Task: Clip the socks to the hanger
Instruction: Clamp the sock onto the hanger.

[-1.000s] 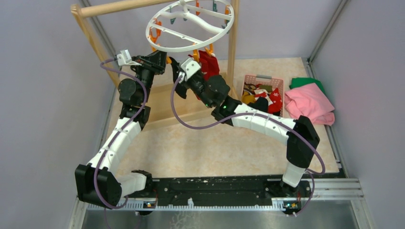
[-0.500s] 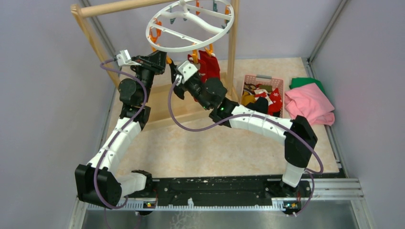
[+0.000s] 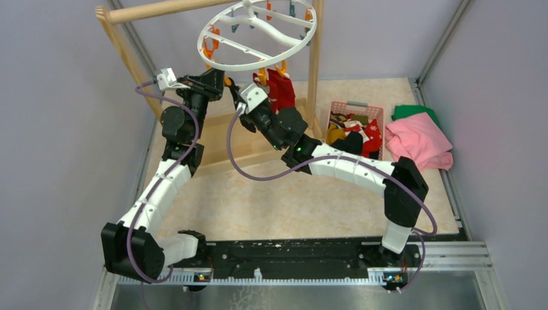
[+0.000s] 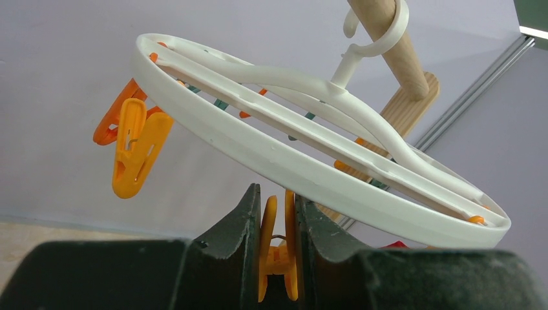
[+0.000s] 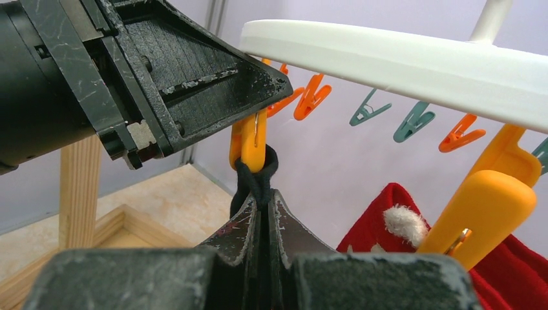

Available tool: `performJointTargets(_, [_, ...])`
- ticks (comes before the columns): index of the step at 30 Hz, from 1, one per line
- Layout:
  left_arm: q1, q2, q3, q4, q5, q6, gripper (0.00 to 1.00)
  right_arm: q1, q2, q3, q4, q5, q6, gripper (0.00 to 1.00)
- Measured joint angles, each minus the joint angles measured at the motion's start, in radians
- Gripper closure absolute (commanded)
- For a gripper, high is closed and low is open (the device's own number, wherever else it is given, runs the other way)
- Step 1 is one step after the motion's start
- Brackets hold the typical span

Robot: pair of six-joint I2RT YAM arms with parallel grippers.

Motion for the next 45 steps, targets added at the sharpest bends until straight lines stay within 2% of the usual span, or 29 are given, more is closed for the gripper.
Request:
performJointTargets(19, [0.0, -0.005, -0.004, -0.008, -0.009, -0.012, 1.0, 0.031, 0.048, 0.0, 0.098, 0.053, -0.041, 1.0])
performJointTargets(43, [-0.002, -0.005, -0.004, -0.008, -0.01, -0.012, 1.0, 0.043, 0.049, 0.026, 0.135, 0.057, -0.085, 1.0])
performJointTargets(45, [-0.002, -0.005, -0.004, -0.008, -0.01, -0.012, 0.98, 0.043, 0.049, 0.026, 0.135, 0.057, -0.085, 1.0])
